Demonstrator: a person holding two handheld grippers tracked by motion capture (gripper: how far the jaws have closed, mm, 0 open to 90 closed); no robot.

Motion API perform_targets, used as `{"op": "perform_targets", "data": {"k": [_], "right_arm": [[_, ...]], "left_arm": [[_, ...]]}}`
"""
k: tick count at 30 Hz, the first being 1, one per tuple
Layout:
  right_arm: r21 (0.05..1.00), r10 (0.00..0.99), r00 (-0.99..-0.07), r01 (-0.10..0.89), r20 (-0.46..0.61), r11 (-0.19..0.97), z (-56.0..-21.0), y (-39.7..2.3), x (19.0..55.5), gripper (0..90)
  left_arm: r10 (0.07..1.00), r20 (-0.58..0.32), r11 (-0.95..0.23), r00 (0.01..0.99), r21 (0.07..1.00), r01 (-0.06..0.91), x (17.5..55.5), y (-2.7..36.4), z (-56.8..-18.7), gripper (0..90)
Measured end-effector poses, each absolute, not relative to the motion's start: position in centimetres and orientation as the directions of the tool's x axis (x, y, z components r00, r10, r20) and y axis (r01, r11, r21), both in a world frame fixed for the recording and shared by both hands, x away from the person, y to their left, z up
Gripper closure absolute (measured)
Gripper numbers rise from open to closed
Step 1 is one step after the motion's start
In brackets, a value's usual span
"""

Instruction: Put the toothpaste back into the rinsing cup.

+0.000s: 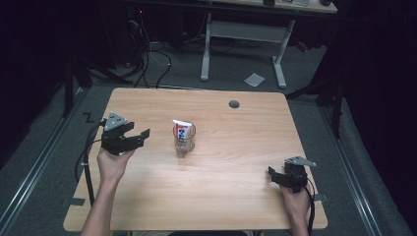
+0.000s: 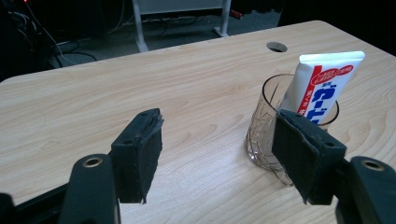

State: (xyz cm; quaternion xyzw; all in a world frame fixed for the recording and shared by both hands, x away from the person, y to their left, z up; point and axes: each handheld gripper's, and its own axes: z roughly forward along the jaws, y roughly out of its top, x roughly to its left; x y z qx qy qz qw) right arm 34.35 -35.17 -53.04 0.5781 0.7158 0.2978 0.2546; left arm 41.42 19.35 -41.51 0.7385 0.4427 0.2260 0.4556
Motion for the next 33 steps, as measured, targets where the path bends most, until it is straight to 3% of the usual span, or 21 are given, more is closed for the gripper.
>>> {"op": "perform_targets", "data": {"k": [20,33], "right_arm": [[0.721,0.979,-0.202,0.676,-0.02,0.155,-53.0,-35.2,34.4,27.8],[0.72,0.979,-0.202,0.676,-0.02,0.154,-53.0,-35.2,34.4,27.8]], "left_arm": [[0.876,-0.101,-0.148,0.472,0.875,0.462,40.4,21.5,-42.1,33.7],[0.89,-0.07,-0.161,0.45,0.875,0.457,39.4,22.3,-42.6,33.5]]}}
